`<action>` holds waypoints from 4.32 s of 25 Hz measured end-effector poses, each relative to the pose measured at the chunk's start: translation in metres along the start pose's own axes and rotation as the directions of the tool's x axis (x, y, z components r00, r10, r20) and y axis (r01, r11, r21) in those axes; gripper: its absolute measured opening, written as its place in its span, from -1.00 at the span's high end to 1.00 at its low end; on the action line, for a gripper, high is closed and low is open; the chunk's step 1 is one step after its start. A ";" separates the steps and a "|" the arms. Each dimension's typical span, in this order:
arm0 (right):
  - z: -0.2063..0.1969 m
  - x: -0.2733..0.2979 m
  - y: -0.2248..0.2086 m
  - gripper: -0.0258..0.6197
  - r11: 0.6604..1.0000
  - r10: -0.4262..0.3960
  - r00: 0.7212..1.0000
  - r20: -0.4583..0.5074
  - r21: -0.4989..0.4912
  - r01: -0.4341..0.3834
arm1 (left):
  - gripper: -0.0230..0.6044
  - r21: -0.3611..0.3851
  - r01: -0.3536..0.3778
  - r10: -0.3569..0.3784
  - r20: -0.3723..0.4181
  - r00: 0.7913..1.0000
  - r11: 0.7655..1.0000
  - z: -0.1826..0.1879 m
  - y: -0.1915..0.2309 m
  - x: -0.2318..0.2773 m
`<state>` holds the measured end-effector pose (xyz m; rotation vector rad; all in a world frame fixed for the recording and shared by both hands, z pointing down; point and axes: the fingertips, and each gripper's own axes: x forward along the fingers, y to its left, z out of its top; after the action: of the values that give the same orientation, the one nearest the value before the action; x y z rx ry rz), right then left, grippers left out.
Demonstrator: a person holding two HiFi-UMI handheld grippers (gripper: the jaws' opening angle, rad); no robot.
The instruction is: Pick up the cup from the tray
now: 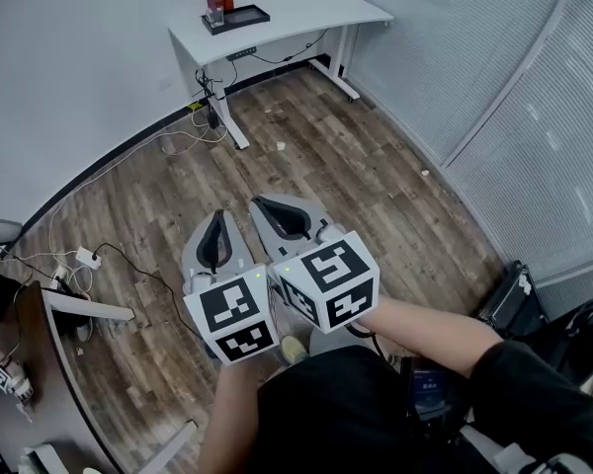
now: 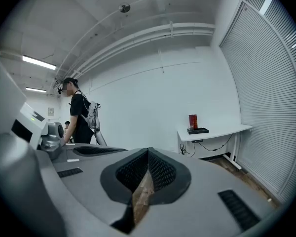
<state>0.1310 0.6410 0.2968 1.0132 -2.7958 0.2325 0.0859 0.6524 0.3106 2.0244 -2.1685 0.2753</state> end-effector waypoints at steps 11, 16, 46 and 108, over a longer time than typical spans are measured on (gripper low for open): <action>0.014 -0.002 0.004 0.88 0.999 -0.004 1.000 0.011 -0.032 0.004 | 0.92 -0.024 -0.006 0.007 0.030 1.000 1.000 0.011 0.004 -0.005; 0.022 0.000 0.004 0.88 0.999 0.004 1.000 0.026 -0.041 -0.003 | 0.92 -0.008 -0.010 0.010 0.046 0.999 1.000 0.020 0.005 -0.004; 0.034 0.157 -0.129 0.88 0.999 0.017 0.999 0.047 0.040 -0.019 | 0.92 0.064 0.021 -0.018 -0.045 0.999 0.998 0.032 0.021 0.202; 0.130 0.345 -0.316 0.88 0.975 0.204 0.970 0.132 0.056 -0.213 | 0.92 0.073 -0.116 0.121 -0.064 0.991 0.991 0.125 0.031 0.462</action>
<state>0.0608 0.1607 0.2678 0.7704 -3.0304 0.3044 0.0241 0.1769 0.3002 1.8932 -2.2703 0.4348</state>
